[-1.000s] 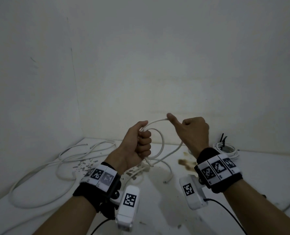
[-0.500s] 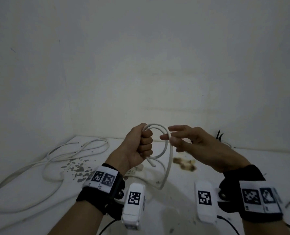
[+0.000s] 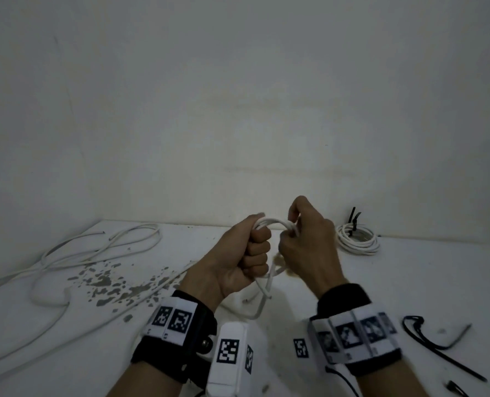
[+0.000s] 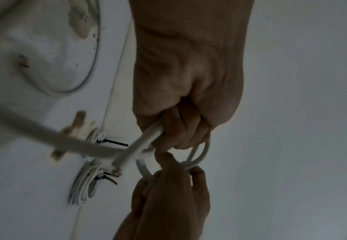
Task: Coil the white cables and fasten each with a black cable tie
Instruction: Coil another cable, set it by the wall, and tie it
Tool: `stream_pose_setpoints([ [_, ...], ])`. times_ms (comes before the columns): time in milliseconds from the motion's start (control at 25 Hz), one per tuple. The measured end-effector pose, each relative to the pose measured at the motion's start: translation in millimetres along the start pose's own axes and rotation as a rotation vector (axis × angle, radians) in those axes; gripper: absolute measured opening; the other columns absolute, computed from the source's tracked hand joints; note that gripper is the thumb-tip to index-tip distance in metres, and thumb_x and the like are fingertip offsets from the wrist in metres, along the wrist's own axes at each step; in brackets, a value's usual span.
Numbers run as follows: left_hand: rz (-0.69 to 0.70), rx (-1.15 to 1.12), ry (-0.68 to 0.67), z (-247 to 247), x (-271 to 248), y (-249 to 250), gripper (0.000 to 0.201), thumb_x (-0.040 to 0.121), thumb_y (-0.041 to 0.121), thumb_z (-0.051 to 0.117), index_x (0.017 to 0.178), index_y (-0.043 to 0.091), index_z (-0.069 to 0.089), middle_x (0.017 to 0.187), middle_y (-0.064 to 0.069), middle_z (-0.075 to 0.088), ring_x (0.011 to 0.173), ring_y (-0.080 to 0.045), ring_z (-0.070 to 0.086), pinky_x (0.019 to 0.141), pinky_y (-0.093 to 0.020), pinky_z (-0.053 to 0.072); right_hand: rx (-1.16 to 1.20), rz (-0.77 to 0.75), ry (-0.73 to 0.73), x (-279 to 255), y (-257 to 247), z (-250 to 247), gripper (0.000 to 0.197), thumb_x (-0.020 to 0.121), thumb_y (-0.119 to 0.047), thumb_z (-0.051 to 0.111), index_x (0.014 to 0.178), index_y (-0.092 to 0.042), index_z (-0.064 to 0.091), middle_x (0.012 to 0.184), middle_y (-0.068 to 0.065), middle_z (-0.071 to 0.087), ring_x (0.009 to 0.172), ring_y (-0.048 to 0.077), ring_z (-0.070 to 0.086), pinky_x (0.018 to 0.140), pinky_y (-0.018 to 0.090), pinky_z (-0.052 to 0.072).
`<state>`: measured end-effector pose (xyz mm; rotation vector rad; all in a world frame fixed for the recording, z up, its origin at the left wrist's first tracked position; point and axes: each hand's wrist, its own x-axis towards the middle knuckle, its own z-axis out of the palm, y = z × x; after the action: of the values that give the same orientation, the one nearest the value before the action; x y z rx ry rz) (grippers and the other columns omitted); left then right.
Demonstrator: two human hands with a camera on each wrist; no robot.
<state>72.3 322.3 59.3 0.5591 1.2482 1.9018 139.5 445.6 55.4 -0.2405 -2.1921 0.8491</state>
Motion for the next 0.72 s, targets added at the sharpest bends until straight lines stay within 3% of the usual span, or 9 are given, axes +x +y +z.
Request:
stream_pose_setpoints([
  [80, -0.024, 0.039, -0.010, 4, 1, -7, 0.056, 0.103, 0.044, 0.036, 0.051, 0.023, 0.029, 0.042, 0.008, 0.017, 0.031, -0.006, 0.013, 0.035, -0.020, 0.012, -0.123, 0.001, 0.181, -2, 11, 7, 0.030, 0.075, 0.006, 0.057, 0.095, -0.014, 0.050, 0.052, 0.003, 0.049, 0.044, 0.017, 0.045, 0.042, 0.028, 0.032],
  [160, -0.019, 0.019, -0.017, 2, 1, -5, 0.056, 0.102, 0.043, 0.038, 0.050, 0.023, 0.030, 0.042, 0.008, 0.017, 0.031, -0.006, 0.013, 0.036, -0.021, 0.012, -0.203, 0.094, 0.245, -2, 14, 3, 0.026, 0.080, -0.014, 0.067, 0.102, -0.023, 0.059, 0.058, 0.002, 0.054, 0.048, 0.017, 0.052, 0.046, 0.024, 0.034],
  [200, -0.011, 0.006, -0.016, 0, 1, -2, 0.055, 0.102, 0.041, 0.039, 0.050, 0.023, 0.030, 0.041, 0.008, 0.017, 0.031, -0.006, 0.013, 0.036, -0.020, 0.012, -0.147, 0.161, 0.200, 0, 14, 0, 0.018, 0.081, -0.026, 0.071, 0.098, -0.026, 0.065, 0.062, 0.003, 0.056, 0.047, 0.011, 0.052, 0.046, 0.021, 0.036],
  [280, -0.010, 0.006, 0.022, -9, 2, 5, 0.053, 0.100, 0.038, 0.043, 0.051, 0.024, 0.029, 0.042, 0.008, 0.015, 0.031, -0.007, 0.012, 0.035, -0.020, 0.013, 0.249, 0.354, -0.065, 3, 11, -10, 0.020, 0.078, -0.033, 0.080, 0.079, -0.016, 0.069, 0.063, 0.007, 0.055, 0.049, 0.006, 0.053, 0.050, 0.018, 0.043],
  [360, -0.022, 0.072, 0.081, -19, 2, 13, 0.052, 0.097, 0.037, 0.047, 0.052, 0.025, 0.026, 0.043, 0.008, 0.014, 0.033, -0.009, 0.011, 0.036, -0.021, 0.014, 0.681, 0.509, -0.299, 0, 6, -18, 0.026, 0.070, -0.024, 0.084, 0.069, -0.006, 0.065, 0.057, 0.008, 0.052, 0.062, 0.020, 0.061, 0.066, 0.031, 0.054],
  [400, -0.036, 0.138, 0.111, -23, 2, 18, 0.052, 0.096, 0.036, 0.050, 0.051, 0.026, 0.025, 0.044, 0.008, 0.013, 0.035, -0.009, 0.010, 0.037, -0.021, 0.015, 0.786, 0.533, -0.335, 0, 1, -23, 0.023, 0.069, -0.020, 0.082, 0.064, -0.006, 0.064, 0.053, 0.007, 0.046, 0.060, 0.024, 0.059, 0.070, 0.035, 0.056],
  [520, -0.036, 0.350, 0.200, -31, 1, 37, 0.051, 0.092, 0.035, 0.058, 0.052, 0.026, 0.026, 0.048, 0.007, 0.015, 0.040, -0.011, 0.011, 0.039, -0.022, 0.020, 0.936, 0.556, -0.303, 5, -17, -38, 0.033, 0.081, -0.003, 0.063, 0.050, -0.010, 0.058, 0.052, 0.001, 0.022, 0.050, 0.020, 0.030, 0.059, 0.035, 0.054],
  [600, 0.013, 0.479, 0.236, -31, -1, 55, 0.045, 0.091, 0.034, 0.060, 0.056, 0.025, 0.033, 0.050, 0.007, 0.021, 0.042, -0.011, 0.014, 0.038, -0.021, 0.022, 1.051, 0.513, -0.301, 7, -35, -45, 0.028, 0.072, -0.005, 0.055, 0.049, -0.013, 0.042, 0.056, 0.001, 0.016, 0.055, 0.019, 0.016, 0.052, 0.033, 0.051],
  [720, 0.106, 0.664, 0.277, -22, -1, 80, 0.039, 0.090, 0.034, 0.060, 0.060, 0.023, 0.038, 0.049, 0.007, 0.028, 0.043, -0.011, 0.018, 0.039, -0.022, 0.020, 1.341, 0.448, -0.277, 1, -57, -46, 0.024, 0.062, -0.012, 0.050, 0.054, -0.019, 0.029, 0.052, -0.002, 0.017, 0.059, 0.020, 0.008, 0.052, 0.032, 0.045],
])
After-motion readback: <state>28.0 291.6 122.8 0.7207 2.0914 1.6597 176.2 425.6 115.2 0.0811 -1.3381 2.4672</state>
